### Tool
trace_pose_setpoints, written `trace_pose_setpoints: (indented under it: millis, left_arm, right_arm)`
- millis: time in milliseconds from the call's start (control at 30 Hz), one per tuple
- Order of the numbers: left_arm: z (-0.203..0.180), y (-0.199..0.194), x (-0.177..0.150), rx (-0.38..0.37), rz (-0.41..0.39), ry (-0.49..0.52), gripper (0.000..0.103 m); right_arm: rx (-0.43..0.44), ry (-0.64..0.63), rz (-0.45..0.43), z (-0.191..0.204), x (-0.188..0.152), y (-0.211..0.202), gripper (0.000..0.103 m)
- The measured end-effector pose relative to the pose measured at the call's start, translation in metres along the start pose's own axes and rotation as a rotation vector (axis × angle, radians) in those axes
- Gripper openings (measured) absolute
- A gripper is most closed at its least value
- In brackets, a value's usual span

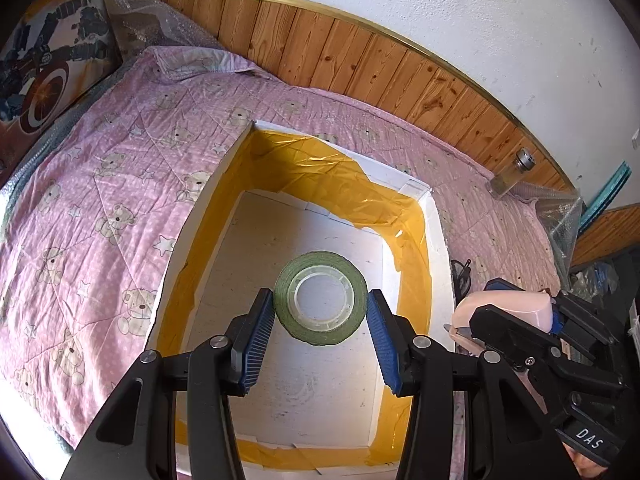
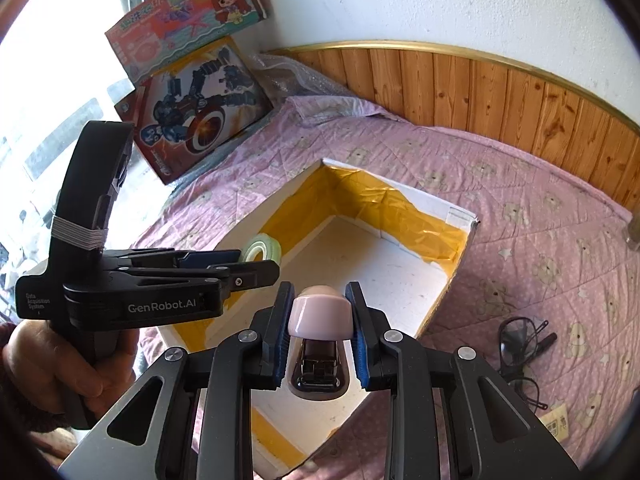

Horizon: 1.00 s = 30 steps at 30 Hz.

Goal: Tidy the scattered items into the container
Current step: 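Carry the stapler and tape roll with both tools over the yellow-lined box, then open both tools to drop the stapler and tape roll into the box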

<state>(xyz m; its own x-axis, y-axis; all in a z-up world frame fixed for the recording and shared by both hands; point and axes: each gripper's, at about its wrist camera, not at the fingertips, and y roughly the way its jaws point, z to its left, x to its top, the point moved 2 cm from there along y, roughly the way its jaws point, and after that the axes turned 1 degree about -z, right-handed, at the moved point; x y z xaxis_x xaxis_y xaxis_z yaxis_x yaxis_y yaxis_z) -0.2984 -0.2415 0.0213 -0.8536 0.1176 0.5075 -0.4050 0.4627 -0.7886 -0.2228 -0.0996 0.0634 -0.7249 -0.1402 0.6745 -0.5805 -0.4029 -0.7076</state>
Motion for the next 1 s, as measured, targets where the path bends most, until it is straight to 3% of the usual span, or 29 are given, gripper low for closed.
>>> trace_pose_setpoints:
  millis: [233, 567, 1000]
  left_arm:
    - [0.003, 0.013, 0.025, 0.002, 0.036, 0.002, 0.049]
    - [0.012, 0.053, 0.052, 0.002, 0.126, -0.041, 0.049]
    - [0.022, 0.125, 0.073, 0.118, 0.225, -0.061, 0.049]
  right_arm:
    - [0.017, 0.007, 0.032, -0.012, 0.019, 0.021, 0.027]
    - [0.025, 0.062, 0.142, -0.044, 0.039, 0.067, 0.027]
    - [-0.024, 0.025, 0.312, -0.073, 0.049, 0.128, 0.028]
